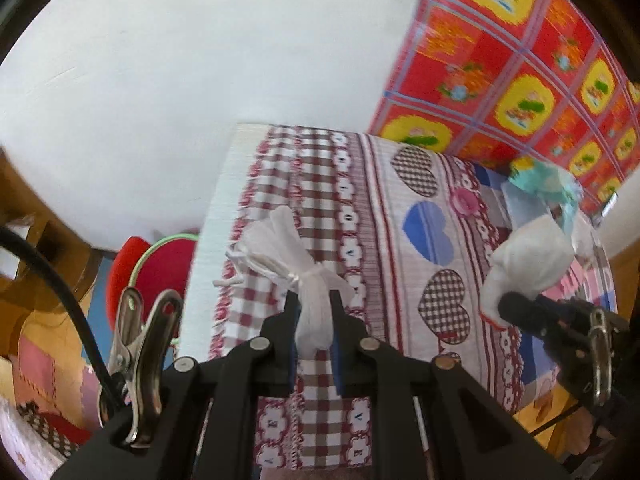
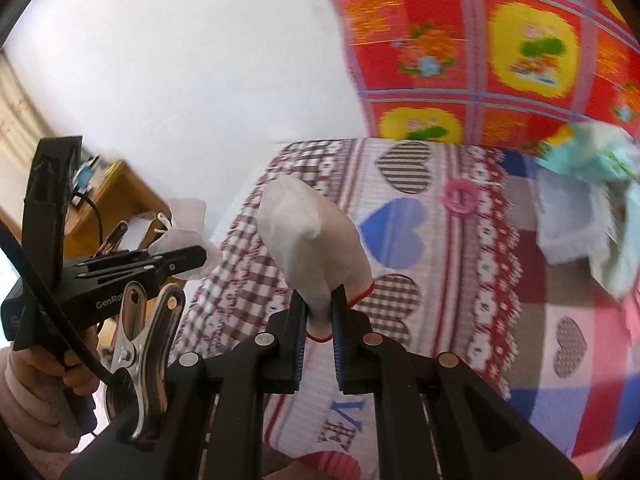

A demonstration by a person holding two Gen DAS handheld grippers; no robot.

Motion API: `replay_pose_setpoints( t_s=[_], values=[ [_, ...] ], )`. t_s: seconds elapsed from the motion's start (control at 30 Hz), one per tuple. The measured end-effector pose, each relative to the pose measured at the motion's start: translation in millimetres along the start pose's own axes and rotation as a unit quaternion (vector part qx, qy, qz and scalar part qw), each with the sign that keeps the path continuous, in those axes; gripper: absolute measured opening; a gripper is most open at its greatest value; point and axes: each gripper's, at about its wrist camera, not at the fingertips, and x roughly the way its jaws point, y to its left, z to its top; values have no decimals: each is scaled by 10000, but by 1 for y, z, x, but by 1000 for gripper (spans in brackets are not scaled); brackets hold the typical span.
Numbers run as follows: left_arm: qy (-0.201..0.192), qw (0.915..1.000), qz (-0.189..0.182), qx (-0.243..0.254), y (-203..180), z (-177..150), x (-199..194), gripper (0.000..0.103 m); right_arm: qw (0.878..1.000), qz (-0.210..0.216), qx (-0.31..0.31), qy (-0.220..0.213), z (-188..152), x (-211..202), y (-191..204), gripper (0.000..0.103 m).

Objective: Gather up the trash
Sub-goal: 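Carry the mesh bag in the left tool while the right tool carries the cloth to the bucket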

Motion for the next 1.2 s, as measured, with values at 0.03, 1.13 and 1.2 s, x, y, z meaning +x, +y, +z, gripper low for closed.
replay_pose_setpoints(
  t_s=[0.03,1.13,1.2],
  values=[
    [-34,10000,67,-59,4,-2,-3,13,9999,84,-136,32,3,4,6,13],
    [147,9894,232,-1429,235,-18,32,13,9812,790,-1553,834,91,167,206,13],
    [195,9897,172,-1410,244,-17,42,13,9803,777,-1545,956,95,185,214,13]
  ],
)
